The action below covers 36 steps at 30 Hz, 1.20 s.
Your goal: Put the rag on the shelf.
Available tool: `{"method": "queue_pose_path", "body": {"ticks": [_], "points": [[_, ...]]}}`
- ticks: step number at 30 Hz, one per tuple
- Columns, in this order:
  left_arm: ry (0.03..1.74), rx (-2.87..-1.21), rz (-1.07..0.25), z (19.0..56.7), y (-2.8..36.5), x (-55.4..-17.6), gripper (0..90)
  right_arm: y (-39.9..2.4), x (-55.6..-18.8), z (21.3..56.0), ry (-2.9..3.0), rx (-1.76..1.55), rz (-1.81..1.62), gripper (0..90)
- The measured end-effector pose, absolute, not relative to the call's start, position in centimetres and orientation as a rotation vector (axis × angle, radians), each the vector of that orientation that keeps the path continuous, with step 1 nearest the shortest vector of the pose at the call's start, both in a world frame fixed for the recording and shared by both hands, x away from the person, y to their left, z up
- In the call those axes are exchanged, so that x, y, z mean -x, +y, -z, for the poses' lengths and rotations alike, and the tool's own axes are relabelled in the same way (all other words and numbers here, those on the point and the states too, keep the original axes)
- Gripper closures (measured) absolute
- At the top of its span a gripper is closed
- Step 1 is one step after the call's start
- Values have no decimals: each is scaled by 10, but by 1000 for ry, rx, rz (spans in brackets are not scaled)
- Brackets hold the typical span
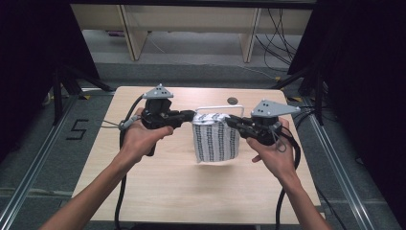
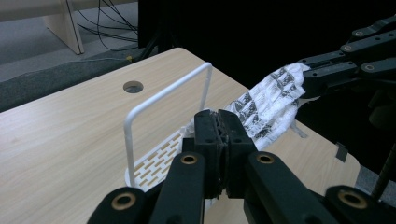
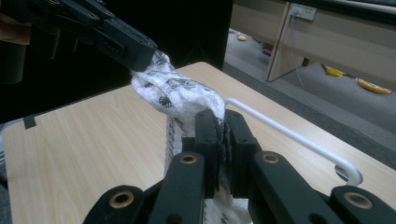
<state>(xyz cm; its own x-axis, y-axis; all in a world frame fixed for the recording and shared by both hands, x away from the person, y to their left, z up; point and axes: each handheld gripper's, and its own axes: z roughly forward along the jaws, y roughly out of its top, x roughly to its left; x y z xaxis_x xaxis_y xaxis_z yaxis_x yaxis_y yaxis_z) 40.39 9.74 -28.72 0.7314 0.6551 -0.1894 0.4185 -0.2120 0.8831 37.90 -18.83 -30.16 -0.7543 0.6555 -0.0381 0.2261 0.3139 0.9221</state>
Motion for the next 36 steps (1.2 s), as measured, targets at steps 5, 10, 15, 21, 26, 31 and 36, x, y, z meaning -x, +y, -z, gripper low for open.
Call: {"method": "queue_pose_path", "body": {"ticks": [5, 10, 15, 21, 26, 31, 36], "points": [[855, -1837, -279, 277, 95, -416, 872, -189, -392, 295, 2181, -807, -1444, 862], [871, -1833, -290, 269, 92, -427, 872, -190, -403, 289, 2164, -839, -1454, 862], [882, -1827, -302, 263, 87, -435, 872, -192, -416, 282, 2154, -838, -1455, 862], [909, -1810, -316, 253, 84, -449, 872, -194, -430, 272, 2147, -860, -1443, 861], [934, -1803, -335, 243, 79, -461, 872, -194, -446, 265, 2119, -865, -1431, 861], [969, -1764, -332, 241, 76, -479, 871, -196, -470, 260, 2098, -911, -1412, 860], [997, -1765, -352, 245, 68, -494, 871, -194, -493, 262, 2097, -995, -1395, 859]]}}
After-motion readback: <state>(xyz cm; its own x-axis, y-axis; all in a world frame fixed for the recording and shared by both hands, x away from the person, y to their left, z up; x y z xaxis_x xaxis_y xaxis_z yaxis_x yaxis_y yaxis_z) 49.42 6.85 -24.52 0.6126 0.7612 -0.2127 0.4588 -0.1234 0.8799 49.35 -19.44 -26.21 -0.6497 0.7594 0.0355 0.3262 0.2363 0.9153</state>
